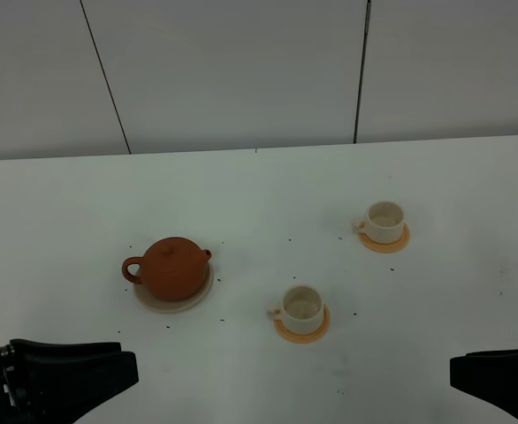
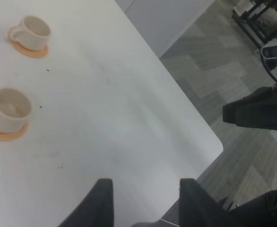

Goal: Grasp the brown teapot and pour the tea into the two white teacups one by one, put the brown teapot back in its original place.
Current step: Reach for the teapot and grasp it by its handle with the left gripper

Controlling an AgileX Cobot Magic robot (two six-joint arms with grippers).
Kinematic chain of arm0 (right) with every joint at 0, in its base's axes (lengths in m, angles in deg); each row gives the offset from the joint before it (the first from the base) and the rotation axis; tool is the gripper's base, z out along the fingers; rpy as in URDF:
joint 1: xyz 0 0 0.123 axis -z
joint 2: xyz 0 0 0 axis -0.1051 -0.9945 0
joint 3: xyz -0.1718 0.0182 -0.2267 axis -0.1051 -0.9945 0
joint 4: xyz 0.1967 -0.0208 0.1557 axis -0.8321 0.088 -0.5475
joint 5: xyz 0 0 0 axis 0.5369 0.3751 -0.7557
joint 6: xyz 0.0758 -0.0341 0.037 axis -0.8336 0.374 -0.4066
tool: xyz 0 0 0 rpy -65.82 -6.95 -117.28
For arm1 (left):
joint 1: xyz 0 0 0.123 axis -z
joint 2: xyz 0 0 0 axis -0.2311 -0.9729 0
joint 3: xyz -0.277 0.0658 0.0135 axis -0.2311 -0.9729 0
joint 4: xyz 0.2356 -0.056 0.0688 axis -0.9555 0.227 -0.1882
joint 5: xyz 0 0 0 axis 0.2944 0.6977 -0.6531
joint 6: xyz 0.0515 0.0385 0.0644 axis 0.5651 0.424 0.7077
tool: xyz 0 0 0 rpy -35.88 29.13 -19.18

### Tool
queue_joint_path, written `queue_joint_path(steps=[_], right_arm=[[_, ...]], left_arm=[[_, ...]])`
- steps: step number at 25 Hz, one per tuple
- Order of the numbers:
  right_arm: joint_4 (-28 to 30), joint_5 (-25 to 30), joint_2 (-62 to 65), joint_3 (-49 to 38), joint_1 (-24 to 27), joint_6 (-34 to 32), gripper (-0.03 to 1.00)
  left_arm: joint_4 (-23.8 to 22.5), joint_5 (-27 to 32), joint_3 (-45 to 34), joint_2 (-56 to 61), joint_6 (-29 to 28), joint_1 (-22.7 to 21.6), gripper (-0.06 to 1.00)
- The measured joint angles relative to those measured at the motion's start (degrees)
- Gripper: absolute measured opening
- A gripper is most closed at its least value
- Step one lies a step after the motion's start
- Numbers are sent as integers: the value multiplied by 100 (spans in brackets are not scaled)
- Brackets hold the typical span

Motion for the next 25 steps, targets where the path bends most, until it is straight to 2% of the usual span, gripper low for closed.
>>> queue_joint_path(steps=[19, 22, 25], right_arm=[[27, 113, 0, 8, 0, 0, 24], [247, 357, 0, 109, 0, -24, 24], [750, 609, 0, 261, 0, -342, 24]], left_arm=[[0, 0, 0, 0, 4, 0, 40], [0, 0, 0, 0, 4, 0, 40], [0, 0, 0, 0, 4, 0, 40]])
